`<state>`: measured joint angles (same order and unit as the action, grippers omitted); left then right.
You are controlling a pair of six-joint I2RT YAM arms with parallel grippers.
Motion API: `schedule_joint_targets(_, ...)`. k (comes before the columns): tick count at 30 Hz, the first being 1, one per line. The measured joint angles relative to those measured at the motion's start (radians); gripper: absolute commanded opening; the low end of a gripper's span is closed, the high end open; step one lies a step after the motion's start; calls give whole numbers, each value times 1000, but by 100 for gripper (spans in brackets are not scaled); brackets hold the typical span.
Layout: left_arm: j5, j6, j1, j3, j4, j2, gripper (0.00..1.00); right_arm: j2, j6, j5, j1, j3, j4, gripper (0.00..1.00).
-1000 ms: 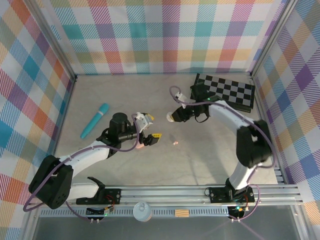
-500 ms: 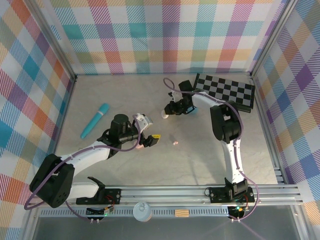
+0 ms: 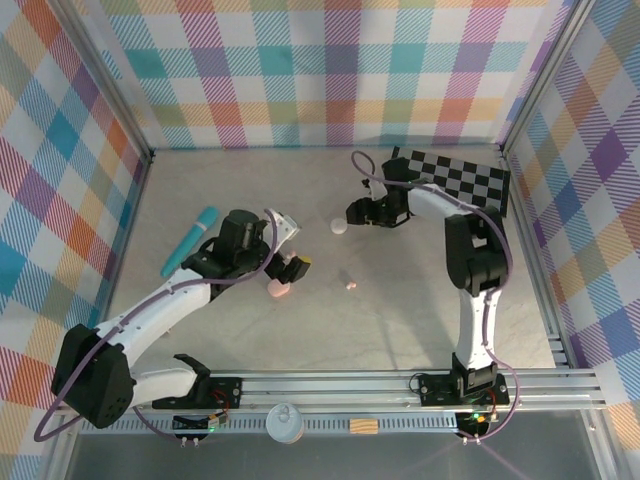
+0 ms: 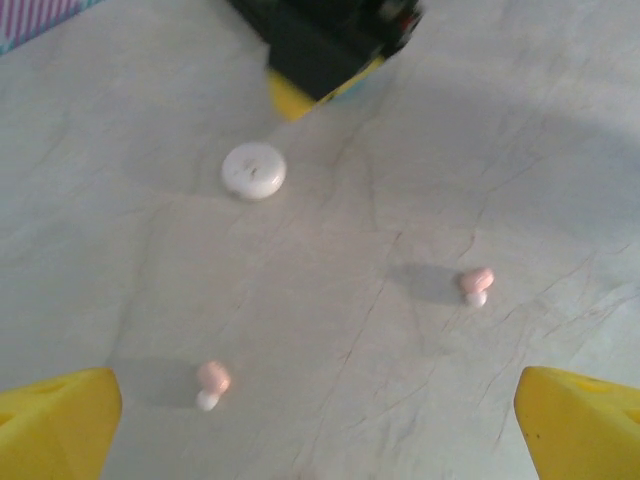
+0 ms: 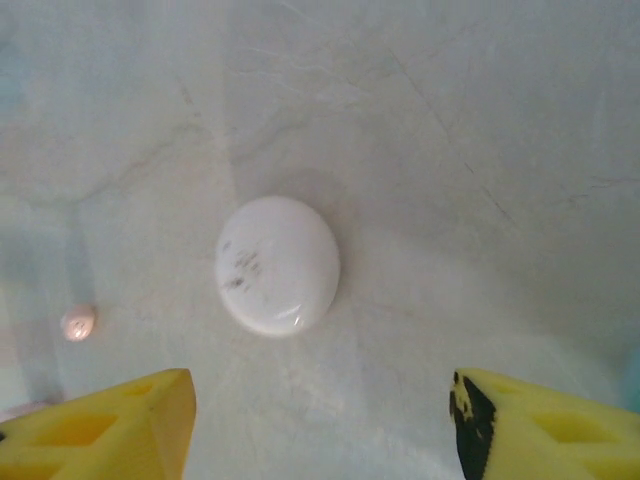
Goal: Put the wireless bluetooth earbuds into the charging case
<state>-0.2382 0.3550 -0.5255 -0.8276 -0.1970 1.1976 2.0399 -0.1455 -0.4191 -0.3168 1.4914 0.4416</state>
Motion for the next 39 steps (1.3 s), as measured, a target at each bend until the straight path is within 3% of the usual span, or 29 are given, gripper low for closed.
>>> schedule_joint_targets(4,95,48,-6,-79,-228,19,99,-150,36,-10,-1,-89,-42,82)
schedule_joint_targets(10,196,89,-15,-89,-436,102,98,-254,80,-27,-1,-162,-67,84)
schedule_joint_targets(24,222,92,-19,-87,-414,353,89,-310,109,-31,-1,-225,-78,84)
schedule_joint_targets(30,222,114,-31,-91,-397,440,75,-330,109,-30,-1,-257,-94,84)
schedule_joint_targets(34,217,123,-36,-112,-388,458,58,-331,109,-26,-1,-279,-98,84)
schedule_joint_targets(39,214,129,-38,-112,-375,462,43,-331,109,-26,-1,-284,-101,84)
